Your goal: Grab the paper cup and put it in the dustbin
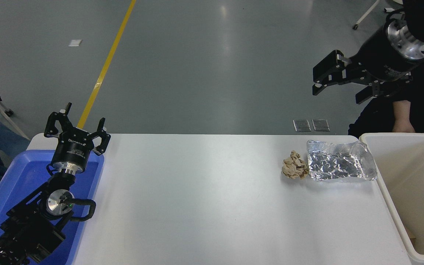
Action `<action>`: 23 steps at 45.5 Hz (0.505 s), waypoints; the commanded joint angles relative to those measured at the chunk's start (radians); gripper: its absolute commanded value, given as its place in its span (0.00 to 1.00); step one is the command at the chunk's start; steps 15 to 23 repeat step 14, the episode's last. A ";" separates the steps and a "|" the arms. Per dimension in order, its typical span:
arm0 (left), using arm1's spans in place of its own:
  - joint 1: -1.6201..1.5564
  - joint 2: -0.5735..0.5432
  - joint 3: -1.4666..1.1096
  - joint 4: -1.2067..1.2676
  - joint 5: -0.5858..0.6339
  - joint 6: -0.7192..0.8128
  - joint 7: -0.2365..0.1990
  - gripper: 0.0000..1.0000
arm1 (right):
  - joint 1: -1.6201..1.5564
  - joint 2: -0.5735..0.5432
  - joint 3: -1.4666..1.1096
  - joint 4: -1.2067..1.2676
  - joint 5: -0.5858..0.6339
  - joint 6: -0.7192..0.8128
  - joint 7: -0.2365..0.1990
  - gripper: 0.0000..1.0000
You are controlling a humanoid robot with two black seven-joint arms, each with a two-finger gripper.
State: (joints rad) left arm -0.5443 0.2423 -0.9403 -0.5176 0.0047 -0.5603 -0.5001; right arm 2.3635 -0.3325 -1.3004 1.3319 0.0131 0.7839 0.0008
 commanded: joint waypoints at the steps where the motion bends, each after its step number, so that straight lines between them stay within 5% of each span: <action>1: 0.000 0.000 0.000 0.001 0.000 0.000 0.000 0.98 | -0.007 0.001 -0.017 0.035 -0.004 0.001 -0.001 1.00; 23: 0.000 0.000 0.000 -0.001 0.000 0.000 0.000 0.98 | -0.007 0.003 -0.017 0.035 -0.004 0.001 -0.001 1.00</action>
